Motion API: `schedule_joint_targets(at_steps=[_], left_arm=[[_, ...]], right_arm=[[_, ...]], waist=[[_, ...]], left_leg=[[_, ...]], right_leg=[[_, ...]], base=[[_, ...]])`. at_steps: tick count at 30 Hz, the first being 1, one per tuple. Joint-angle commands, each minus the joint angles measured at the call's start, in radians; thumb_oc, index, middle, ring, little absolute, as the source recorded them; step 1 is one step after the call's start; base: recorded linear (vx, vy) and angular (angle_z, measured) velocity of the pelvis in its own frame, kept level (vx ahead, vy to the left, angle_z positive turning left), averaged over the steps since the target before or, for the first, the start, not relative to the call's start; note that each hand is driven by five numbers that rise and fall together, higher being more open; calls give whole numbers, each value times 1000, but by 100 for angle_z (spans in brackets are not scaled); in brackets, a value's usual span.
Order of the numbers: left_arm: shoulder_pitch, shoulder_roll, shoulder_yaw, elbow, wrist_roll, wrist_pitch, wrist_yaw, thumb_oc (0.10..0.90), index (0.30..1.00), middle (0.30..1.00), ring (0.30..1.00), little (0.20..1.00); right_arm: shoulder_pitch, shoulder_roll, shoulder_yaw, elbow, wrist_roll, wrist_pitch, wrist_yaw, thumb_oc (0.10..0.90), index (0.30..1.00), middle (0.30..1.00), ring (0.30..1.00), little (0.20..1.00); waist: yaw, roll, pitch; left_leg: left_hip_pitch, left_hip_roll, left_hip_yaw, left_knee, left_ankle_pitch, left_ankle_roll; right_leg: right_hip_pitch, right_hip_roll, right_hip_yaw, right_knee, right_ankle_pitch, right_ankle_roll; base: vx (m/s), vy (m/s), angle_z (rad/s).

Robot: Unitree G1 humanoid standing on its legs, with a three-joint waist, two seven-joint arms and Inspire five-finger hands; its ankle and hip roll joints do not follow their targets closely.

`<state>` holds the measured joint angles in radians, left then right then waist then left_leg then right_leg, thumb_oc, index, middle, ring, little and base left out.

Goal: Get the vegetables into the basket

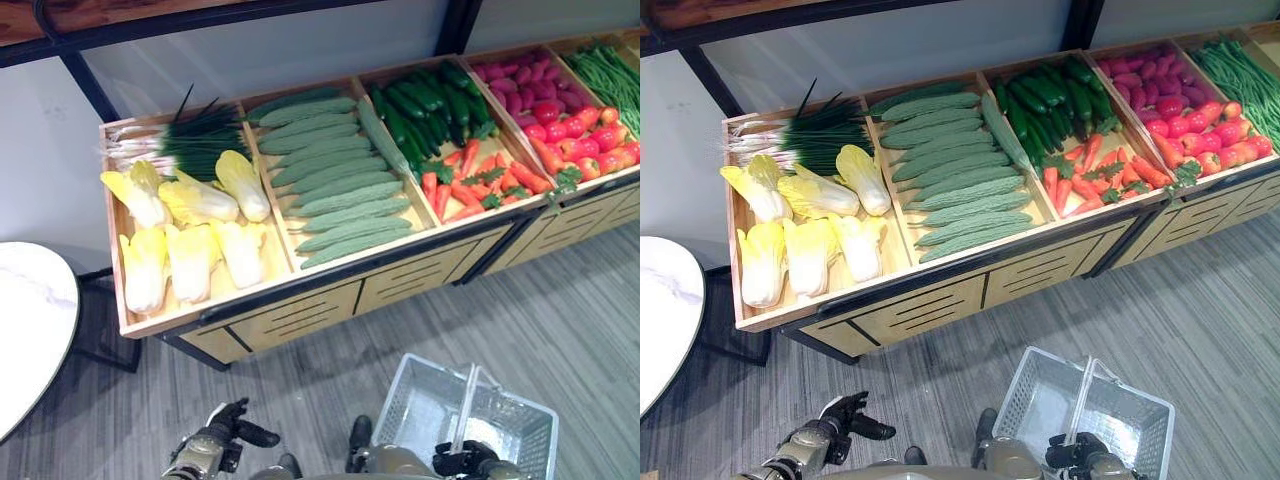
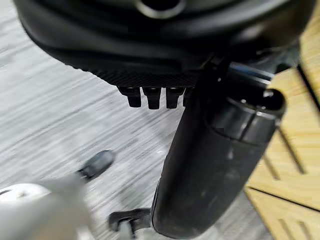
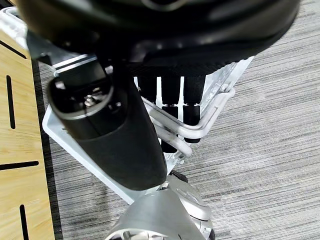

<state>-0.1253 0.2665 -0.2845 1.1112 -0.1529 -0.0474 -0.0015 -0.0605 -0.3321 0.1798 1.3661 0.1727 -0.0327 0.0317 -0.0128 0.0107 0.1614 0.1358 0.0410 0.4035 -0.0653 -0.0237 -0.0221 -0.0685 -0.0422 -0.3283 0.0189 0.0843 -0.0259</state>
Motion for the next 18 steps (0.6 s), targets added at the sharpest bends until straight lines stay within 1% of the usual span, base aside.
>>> schedule_joint_targets(at_steps=[1, 2, 3, 4, 8, 10, 13, 14, 16, 17, 18], left_arm=[[-20, 35, -12, -116, -56, -49, 0, 900, 1000, 1000, 1000, 1000], [35, 66, -2, -275, -105, -49, -26, 900, 1000, 1000, 1000, 1000], [73, 84, 4, -359, -119, -46, -39, 900, 1000, 1000, 1000, 1000], [76, 86, 5, -362, -119, -44, -39, 900, 1000, 1000, 1000, 1000], [205, 137, 55, -593, -160, -31, -87, 900, 1000, 1000, 1000, 1000], [289, 179, 93, -737, -163, -25, -126, 900, 1000, 1000, 1000, 1000], [335, 199, 118, -833, -181, -23, -150, 900, 1000, 1000, 1000, 1000], [337, 200, 119, -836, -181, -21, -150, 900, 1000, 1000, 1000, 1000], [380, 215, 144, -936, -202, -22, -170, 900, 1000, 1000, 1000, 1000], [383, 216, 146, -939, -203, -20, -170, 900, 1000, 1000, 1000, 1000], [398, 225, 156, -983, -213, -19, -177, 900, 1000, 1000, 1000, 1000]], right_arm=[[-4, -50, 17, 67, -12, -1, -6, 400, 300, 300, 300, 300], [3, -61, -7, 66, -8, 0, -2, 400, 300, 300, 300, 300], [6, -65, -20, 66, -5, 1, 1, 400, 300, 300, 300, 300], [7, -64, -20, 66, -5, 2, 1, 400, 300, 300, 300, 300], [17, -67, -57, 53, -9, 4, 9, 400, 300, 300, 300, 300], [17, -62, -80, 50, -9, 7, 21, 400, 300, 300, 300, 300], [15, -59, -85, 51, -12, 7, 28, 400, 300, 300, 300, 300], [16, -59, -85, 51, -12, 7, 28, 400, 300, 300, 300, 300], [17, -52, -90, 52, -14, 8, 33, 400, 300, 300, 300, 300], [17, -51, -89, 52, -14, 8, 33, 400, 300, 300, 300, 300], [19, -48, -93, 53, -14, 8, 34, 400, 300, 300, 300, 300]], waist=[[22, -19, -1], [34, -16, 0], [40, -15, -2], [40, -15, -3], [55, -12, -6], [65, -12, -10], [72, -11, -11], [72, -11, -11], [79, -11, -12], [78, -11, -12], [80, -11, -12]], left_leg=[[-6, -17, -35, -22, -29, 1], [-8, -20, -45, -22, -29, 2], [-8, -21, -50, -22, -29, 3], [-8, -21, -50, -22, -29, 3], [-7, -24, -65, -22, -29, 5], [-4, -26, -70, -22, -30, 7], [-1, -29, -75, -22, -32, 9], [-1, -29, -75, -22, -32, 9], [5, -30, -78, -22, -34, 9], [5, -30, -78, -22, -34, 9], [8, -30, -80, -22, -34, 9]], right_leg=[[77, -57, 88, -29, -67, 143], [83, -62, 78, -39, -60, 148], [86, -64, 74, -41, -58, 151], [86, -64, 74, -41, -58, 151], [94, -66, 67, -50, -49, 159], [99, -67, 66, -55, -46, 162], [102, -68, 66, -57, -47, 163], [103, -68, 66, -57, -47, 163], [110, -69, 62, -59, -51, 163], [110, -69, 62, -59, -51, 163], [114, -69, 60, -61, -52, 163]], base=[[-81, 51, 7], [-52, 23, 6], [-52, 23, 6], [-24, 12, 6], [-34, 12, 10], [-21, 3, 6], [0, 0, 0], [0, 0, 0], [0, 0, 0], [0, 0, 0], [0, 0, 0]])
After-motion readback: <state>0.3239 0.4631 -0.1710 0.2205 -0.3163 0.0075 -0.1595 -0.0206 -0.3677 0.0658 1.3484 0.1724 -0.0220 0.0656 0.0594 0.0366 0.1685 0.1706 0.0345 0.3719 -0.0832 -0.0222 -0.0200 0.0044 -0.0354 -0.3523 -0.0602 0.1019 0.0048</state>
